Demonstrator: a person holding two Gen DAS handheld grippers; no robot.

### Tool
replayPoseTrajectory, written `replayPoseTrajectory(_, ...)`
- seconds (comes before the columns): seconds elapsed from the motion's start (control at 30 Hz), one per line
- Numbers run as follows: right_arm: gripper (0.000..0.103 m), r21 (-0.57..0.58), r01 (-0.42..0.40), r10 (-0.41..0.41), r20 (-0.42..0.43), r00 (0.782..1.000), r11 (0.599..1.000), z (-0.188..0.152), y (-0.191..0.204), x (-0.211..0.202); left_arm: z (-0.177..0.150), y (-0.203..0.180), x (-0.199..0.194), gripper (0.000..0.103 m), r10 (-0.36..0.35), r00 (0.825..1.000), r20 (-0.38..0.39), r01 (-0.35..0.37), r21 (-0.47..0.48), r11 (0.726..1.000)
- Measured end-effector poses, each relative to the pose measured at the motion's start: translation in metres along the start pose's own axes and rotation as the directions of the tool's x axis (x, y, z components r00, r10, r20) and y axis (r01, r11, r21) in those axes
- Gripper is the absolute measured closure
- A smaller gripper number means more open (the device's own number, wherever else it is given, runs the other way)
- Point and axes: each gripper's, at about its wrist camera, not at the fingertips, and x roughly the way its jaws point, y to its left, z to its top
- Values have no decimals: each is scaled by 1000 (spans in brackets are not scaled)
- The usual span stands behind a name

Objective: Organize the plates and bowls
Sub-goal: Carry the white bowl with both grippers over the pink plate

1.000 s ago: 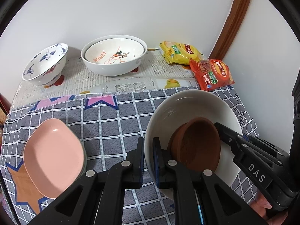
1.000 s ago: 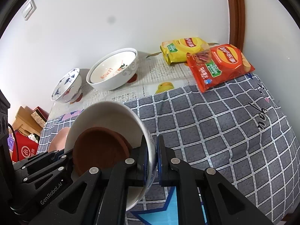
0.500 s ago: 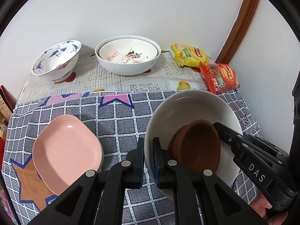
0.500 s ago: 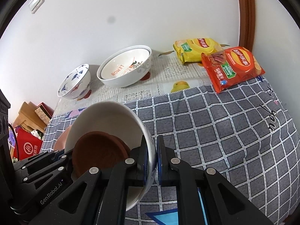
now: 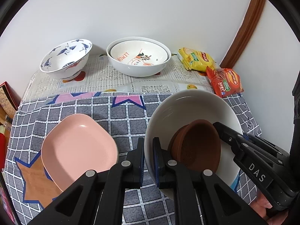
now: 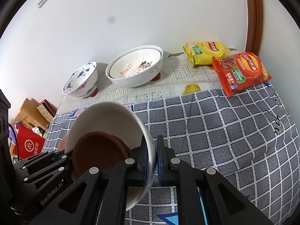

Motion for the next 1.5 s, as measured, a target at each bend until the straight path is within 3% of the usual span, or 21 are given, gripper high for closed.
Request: replayPoseTrajectory(1.5,94,-125,-87,81,-55,995,988,-2,113,39,-13,112,-22,94,74,997,16,-71,-141,987)
